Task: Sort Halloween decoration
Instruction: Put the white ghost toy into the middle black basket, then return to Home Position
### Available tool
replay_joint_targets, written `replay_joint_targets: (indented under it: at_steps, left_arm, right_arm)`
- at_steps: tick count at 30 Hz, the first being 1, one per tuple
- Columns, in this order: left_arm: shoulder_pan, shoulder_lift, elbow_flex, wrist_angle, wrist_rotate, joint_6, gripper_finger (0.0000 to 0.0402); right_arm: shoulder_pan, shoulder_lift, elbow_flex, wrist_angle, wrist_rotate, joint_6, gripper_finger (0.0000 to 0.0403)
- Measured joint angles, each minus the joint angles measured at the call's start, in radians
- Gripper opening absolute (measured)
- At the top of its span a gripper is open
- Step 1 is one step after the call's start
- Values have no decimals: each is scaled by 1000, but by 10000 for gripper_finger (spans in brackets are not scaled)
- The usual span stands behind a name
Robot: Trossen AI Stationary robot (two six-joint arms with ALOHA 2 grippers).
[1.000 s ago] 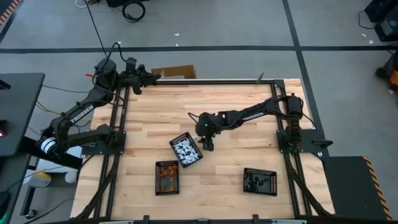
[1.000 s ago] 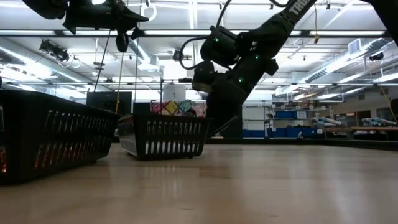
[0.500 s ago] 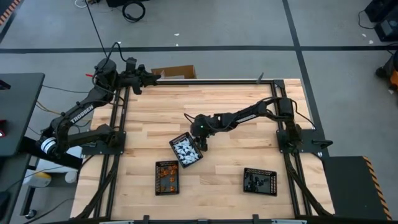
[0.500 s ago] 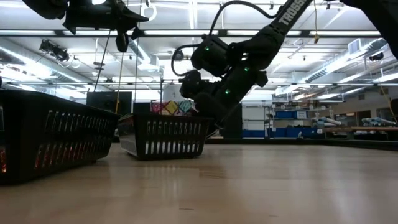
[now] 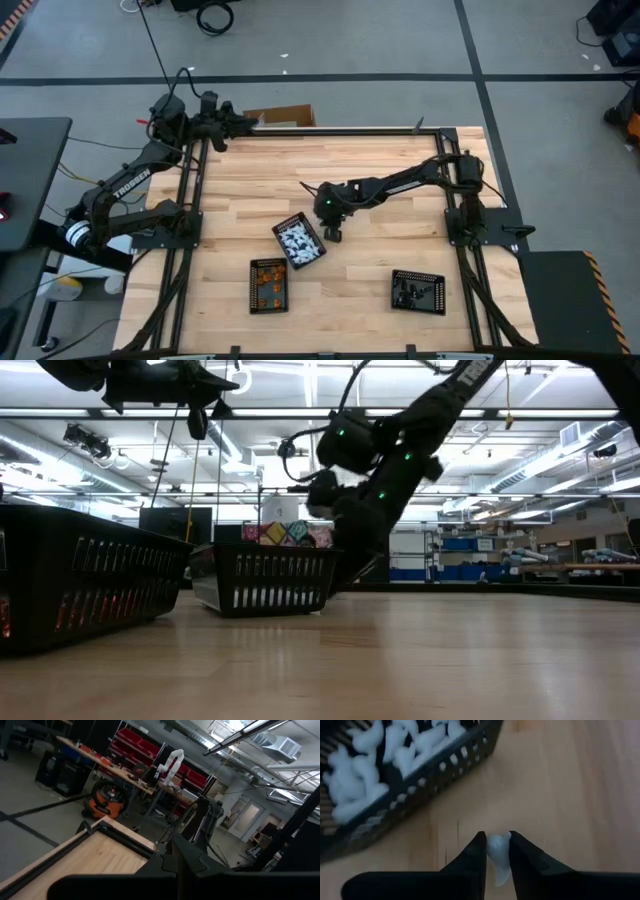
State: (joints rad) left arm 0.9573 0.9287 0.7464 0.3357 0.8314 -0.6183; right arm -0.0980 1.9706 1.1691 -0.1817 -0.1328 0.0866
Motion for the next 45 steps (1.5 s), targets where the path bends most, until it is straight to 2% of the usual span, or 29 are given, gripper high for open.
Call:
replay_joint_targets:
  at_steps: [4,8,12,14,18,21,25,29,33,36,41,45]
  left_arm:
    - [0,0,0,22,0,1,0]
    - [0,0,0,21,0,34,0]
    - [0,1,0,20,-35,62,0]
    - [0,1,0,20,-69,62,0]
    - [0,1,0,20,-75,59,0]
    - [0,1,0,19,-40,57,0]
    - [0,0,0,19,-5,57,0]
    - [0,0,0,19,0,76,0]
    - [-2,-2,0,19,0,96,1]
    - [-1,-2,0,18,0,106,11]
    - [-2,-2,0,17,-27,114,52]
    - [-2,-2,0,10,-18,101,83]
  right_arm:
    - [-16,-119,2,-57,-1,0,77]
    - [-31,-195,5,-10,-147,52,80]
    - [-19,-182,87,4,-285,72,82]
    - [0,-142,146,-9,-303,50,82]
    - [37,-38,293,-17,-304,18,83]
    - [40,34,391,-98,-294,47,90]
    - [22,68,464,-178,-314,75,125]
    - [10,61,470,-222,-312,71,170]
    - [-3,40,469,-263,-310,84,205]
    - [-19,16,469,-359,-314,96,219]
    - [-43,-85,465,-407,-237,49,212]
    - [-57,-217,363,-406,-150,22,195]
